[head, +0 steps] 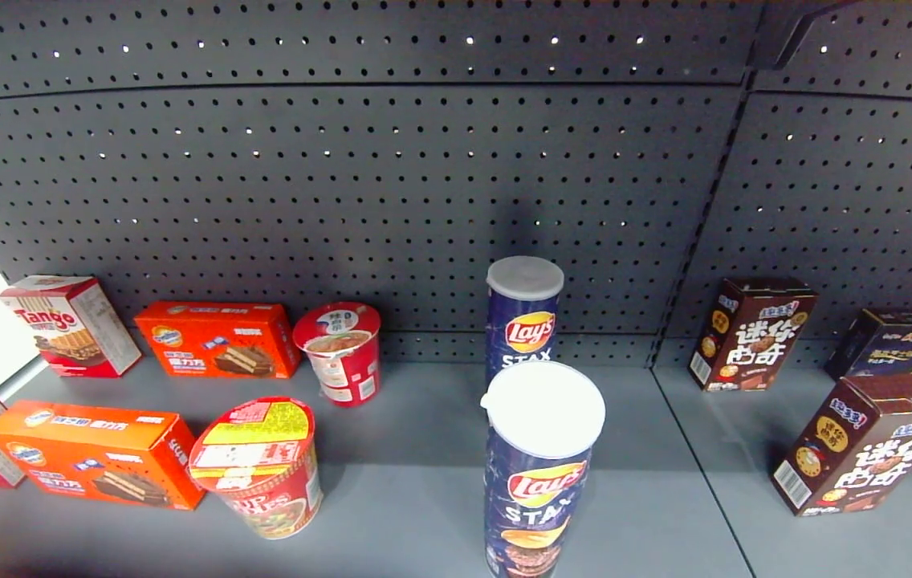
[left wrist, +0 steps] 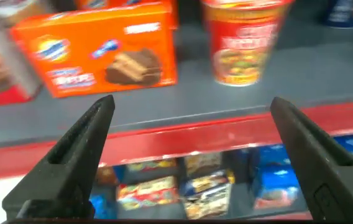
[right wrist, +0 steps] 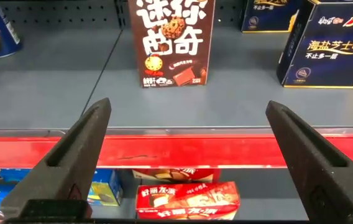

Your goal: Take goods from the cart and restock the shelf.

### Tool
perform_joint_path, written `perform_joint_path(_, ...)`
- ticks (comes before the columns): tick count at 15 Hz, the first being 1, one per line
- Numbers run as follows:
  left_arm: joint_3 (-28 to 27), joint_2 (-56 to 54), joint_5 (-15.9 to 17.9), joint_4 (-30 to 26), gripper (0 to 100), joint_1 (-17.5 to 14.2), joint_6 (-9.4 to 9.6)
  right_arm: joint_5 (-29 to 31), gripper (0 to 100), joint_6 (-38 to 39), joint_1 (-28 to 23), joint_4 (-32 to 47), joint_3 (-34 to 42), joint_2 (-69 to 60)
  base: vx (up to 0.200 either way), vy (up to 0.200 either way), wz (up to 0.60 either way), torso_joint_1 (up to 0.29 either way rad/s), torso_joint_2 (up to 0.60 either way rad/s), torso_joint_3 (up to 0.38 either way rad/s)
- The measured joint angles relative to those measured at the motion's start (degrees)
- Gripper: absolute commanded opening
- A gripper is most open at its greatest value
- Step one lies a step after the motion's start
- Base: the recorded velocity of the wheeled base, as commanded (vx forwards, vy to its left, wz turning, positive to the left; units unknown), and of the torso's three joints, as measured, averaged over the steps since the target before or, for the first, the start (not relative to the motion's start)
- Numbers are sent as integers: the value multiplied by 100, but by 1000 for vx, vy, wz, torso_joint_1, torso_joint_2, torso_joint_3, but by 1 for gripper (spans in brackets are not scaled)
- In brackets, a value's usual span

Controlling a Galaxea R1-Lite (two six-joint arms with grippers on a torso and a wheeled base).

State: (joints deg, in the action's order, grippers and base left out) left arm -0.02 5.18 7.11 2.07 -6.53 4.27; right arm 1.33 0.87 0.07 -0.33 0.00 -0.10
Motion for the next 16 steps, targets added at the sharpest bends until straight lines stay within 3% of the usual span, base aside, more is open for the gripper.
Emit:
perform_joint_path(1, 0, 0, -435, -180, 100, -49, 22, 0, 100, 4, 2, 0, 0, 0, 0, 0, 0, 0, 0, 0)
perform_joint_path(2, -2, 0, -372, -273, 100, -71, 41, 0, 100, 2, 2, 0, 0, 0, 0, 0, 0, 0, 0, 0)
perform_joint_path(3, -2, 2, -33, -229, 100, -79, 71, 0, 100, -2, 2, 0, 0, 0, 0, 0, 0, 0, 0, 0)
perform_joint_path(9, -7, 11, 2, -210, 100, -77, 5, 0, 100, -9, 0, 0, 0, 0, 0, 0, 0, 0, 0, 0)
perform_joint_path(12, 0, -100, -158, -207, 100, 480, -2, 0, 100, -9, 0, 1, 0, 0, 0, 0, 0, 0, 0, 0)
perform_joint_path(16, 2, -433, -449, -200, 100, 667, -167, 0, 100, -9, -2, 0, 0, 0, 0, 0, 0, 0, 0, 0)
